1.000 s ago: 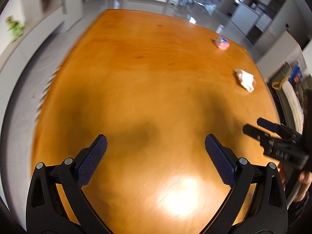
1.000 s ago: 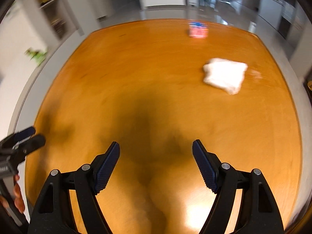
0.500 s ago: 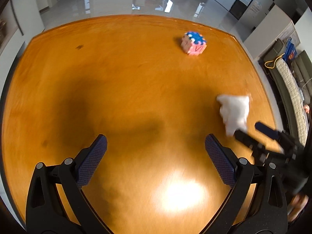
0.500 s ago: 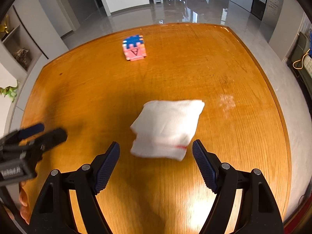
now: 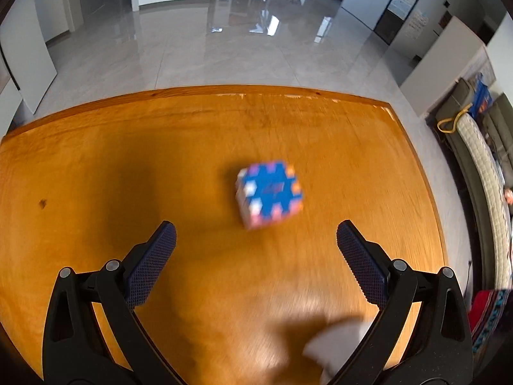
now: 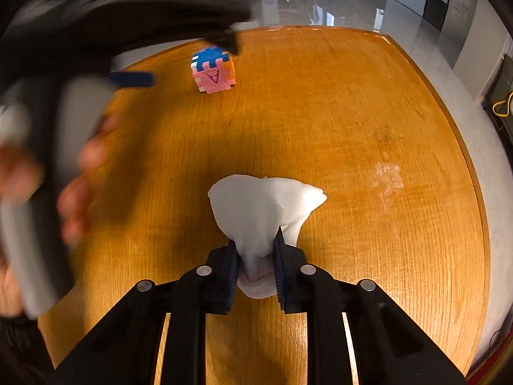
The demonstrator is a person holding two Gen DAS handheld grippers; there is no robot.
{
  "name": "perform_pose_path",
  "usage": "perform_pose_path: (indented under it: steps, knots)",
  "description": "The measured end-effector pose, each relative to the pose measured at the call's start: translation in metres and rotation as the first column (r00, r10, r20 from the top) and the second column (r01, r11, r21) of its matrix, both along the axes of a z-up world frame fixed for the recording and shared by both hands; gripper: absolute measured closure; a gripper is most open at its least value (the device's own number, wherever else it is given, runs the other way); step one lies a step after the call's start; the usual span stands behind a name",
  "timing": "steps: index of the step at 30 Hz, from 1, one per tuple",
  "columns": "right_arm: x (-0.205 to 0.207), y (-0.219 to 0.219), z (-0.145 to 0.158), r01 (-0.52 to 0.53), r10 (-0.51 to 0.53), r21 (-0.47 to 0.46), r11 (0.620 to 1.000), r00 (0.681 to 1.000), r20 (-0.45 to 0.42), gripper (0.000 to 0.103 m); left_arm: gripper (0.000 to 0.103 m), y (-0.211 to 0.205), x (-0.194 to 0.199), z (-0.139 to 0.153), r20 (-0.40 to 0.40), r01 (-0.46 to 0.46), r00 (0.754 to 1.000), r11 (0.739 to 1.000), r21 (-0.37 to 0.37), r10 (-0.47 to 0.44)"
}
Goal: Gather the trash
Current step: 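Grasp the white cloth with the right gripper while the left gripper grasps the puzzle cube, then carry the white cloth and puzzle cube over the bin and open both grippers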
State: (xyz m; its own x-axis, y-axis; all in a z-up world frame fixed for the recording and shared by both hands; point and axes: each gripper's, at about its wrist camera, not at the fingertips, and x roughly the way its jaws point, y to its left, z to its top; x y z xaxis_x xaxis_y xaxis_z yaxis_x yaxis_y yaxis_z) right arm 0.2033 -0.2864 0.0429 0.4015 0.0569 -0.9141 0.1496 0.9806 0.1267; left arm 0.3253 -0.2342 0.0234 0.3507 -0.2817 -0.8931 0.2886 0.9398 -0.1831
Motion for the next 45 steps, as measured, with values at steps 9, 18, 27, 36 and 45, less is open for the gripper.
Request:
perform_pose_path:
  steps: [9, 18, 27, 36, 45]
  knots:
    - [-0.022, 0.006, 0.005, -0.014, 0.014, -0.026, 1.0, 1.0, 0.021, 0.082, 0.061, -0.024, 0.003, -0.022, 0.079, 0.013, 0.997, 0.995, 0.1, -0.02]
    - [-0.073, 0.039, 0.025, -0.055, 0.054, 0.004, 0.998, 0.997, 0.051, 0.084, 0.061, 0.042, -0.056, 0.001, 0.091, 0.01, 0.996, 0.997, 0.078, -0.017]
    - [-0.139, 0.093, 0.053, -0.123, 0.12, 0.03, 0.992, 0.989, 0.091, 0.084, 0.062, 0.101, -0.133, 0.04, 0.14, -0.039, 0.99, 0.998, 0.053, 0.031]
    - [-0.211, 0.166, 0.074, -0.241, 0.23, 0.075, 0.968, 0.964, 0.131, 0.084, 0.062, 0.178, -0.238, 0.055, 0.147, -0.086, 0.986, 0.996, 0.03, 0.081]
    - [-0.279, 0.259, 0.08, -0.429, 0.413, 0.091, 0.899, 0.898, 0.154, 0.084, 0.062, 0.274, -0.34, 0.066, 0.186, -0.193, 0.964, 0.981, 0.004, 0.189]
